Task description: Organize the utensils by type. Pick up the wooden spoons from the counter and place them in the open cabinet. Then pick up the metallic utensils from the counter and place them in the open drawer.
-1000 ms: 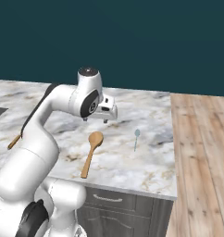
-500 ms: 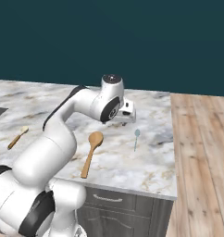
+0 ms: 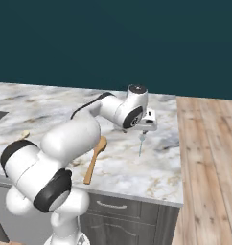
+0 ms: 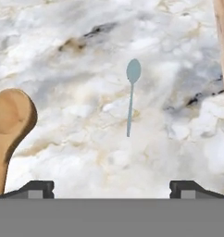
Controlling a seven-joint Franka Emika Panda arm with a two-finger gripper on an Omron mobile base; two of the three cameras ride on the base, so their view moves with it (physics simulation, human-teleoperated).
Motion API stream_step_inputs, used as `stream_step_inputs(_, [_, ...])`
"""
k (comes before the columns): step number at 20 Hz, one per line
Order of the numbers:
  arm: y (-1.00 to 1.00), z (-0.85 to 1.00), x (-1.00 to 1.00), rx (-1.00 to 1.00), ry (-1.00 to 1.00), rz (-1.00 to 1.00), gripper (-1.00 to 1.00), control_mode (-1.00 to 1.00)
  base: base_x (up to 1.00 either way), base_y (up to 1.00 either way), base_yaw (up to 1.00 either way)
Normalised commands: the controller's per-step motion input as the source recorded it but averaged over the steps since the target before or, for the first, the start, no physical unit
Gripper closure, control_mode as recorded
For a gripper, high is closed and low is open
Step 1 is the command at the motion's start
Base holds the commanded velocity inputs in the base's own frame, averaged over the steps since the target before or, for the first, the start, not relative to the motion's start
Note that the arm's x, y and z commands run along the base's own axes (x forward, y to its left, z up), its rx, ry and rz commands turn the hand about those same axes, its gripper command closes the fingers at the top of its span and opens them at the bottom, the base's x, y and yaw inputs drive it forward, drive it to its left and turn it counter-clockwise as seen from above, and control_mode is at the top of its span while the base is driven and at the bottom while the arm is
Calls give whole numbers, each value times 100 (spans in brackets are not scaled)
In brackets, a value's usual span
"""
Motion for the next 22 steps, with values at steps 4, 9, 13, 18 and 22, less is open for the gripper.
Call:
stream_step_inputs(4, [-19,-38,65,-3,14,1,-100,-100,0,0,0])
stream_step_inputs(9, [0,-44,71,-4,17,0,-100,-100,0,0,0])
stream_step_inputs(13, [0,-53,50,0,5,0,-100,-100,0,0,0])
stream_step_inputs(18, [0,-56,31,0,0,0,-100,-100,0,0,0])
stream_step_inputs(22, [0,-49,31,-1,0,0,-100,-100,0,0,0])
